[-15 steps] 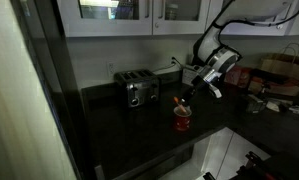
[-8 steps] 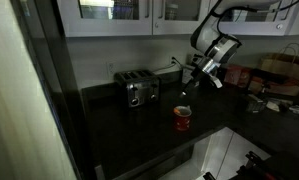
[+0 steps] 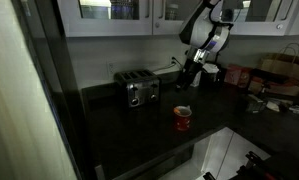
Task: Put the orange marker in the red mug
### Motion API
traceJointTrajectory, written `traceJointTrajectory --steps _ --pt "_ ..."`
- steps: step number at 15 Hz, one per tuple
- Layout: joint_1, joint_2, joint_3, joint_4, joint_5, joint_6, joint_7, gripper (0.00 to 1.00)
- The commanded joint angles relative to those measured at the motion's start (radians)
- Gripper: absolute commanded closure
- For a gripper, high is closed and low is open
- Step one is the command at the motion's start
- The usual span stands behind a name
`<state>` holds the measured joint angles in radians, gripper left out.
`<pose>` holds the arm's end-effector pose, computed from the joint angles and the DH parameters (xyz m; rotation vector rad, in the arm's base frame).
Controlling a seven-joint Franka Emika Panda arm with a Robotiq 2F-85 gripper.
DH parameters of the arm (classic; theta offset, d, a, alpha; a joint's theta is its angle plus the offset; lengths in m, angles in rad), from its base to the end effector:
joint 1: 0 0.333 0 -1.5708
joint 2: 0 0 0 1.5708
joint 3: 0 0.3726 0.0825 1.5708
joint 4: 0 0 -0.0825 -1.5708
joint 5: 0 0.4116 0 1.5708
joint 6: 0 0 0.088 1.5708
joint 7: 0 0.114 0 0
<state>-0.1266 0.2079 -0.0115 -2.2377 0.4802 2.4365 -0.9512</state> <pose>0.5674 -0.0756 0.3033 -2.7977 -0.6305 -0.2183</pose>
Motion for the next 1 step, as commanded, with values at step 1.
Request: traceJointTrajectory --steps 1 --pt "0.028 -0.008 -0.026 0.001 -0.182 -0.005 0.304 0.0"
